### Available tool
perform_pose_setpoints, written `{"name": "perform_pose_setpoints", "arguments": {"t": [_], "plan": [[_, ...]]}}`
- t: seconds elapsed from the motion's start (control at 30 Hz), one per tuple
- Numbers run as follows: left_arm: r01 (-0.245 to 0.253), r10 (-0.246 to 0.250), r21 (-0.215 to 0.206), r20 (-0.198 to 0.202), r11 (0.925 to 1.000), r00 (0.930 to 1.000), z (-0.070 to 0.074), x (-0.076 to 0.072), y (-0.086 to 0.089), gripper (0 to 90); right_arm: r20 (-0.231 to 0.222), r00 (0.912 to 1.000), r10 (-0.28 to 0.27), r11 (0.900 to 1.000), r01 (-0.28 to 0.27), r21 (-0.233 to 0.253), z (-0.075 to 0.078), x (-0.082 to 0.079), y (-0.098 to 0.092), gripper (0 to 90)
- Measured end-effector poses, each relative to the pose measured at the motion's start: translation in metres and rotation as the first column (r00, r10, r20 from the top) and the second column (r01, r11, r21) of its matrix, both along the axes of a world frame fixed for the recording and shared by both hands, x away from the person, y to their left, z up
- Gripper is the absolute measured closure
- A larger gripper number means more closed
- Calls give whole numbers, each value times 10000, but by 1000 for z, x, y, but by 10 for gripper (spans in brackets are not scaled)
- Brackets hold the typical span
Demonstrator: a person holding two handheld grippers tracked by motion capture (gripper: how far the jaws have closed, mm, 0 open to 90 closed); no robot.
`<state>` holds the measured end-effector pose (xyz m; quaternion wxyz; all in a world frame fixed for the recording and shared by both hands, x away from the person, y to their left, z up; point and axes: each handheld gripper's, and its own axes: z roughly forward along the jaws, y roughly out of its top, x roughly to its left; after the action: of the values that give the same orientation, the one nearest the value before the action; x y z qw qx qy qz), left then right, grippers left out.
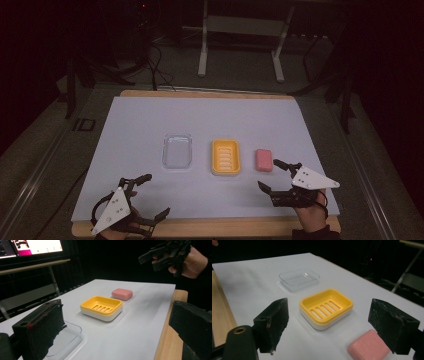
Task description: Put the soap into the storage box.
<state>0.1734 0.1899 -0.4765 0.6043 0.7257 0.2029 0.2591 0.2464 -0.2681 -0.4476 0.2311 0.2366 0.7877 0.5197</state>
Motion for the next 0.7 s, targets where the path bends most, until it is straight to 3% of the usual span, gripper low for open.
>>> {"name": "perform_pose_setpoints", "arguments": {"t": [0.17,0.23,0.27,0.3,0.4,0.43,0.5,0.57,0.6,0.63,0.7], "plan": [[-23,23,-44,-15,10000,10000,0,0,0,4,-520,9985,-170,9996,180,203,0,2,-1,111],[-38,38,-31,-29,10000,10000,0,0,1,4,-498,9984,-284,9994,294,204,0,2,0,103],[-31,31,-38,-45,10000,10000,0,0,1,4,-650,9960,-618,9978,631,190,0,3,2,103],[-24,23,-54,-65,10000,10000,0,0,1,4,-650,9960,-618,9978,631,190,0,3,2,103],[-6,5,-37,-61,10000,10000,1,-1,0,5,-635,9945,-834,9964,820,-236,-2,4,4,103],[-13,12,-11,-50,10000,10000,1,-1,1,4,-473,9946,-925,9941,895,-618,-3,4,5,104],[-42,42,-53,-29,10000,10000,1,-2,1,5,-686,9921,-1055,9902,985,-987,-2,6,6,104],[-46,45,-59,-27,10000,10000,1,-2,1,4,-683,9852,-1573,9790,1465,-1417,-1,8,8,104],[-60,60,-20,-29,10000,10000,1,-2,1,4,-683,9852,-1573,9790,1465,-1417,-1,8,8,104],[-76,76,28,-46,10000,10000,1,-2,1,4,-969,9786,-1816,9721,1638,-1678,-1,10,8,104],[-55,55,51,-57,10000,10000,1,-2,0,4,-1032,9746,-1990,9667,1779,-1839,-1,11,9,104]]}}
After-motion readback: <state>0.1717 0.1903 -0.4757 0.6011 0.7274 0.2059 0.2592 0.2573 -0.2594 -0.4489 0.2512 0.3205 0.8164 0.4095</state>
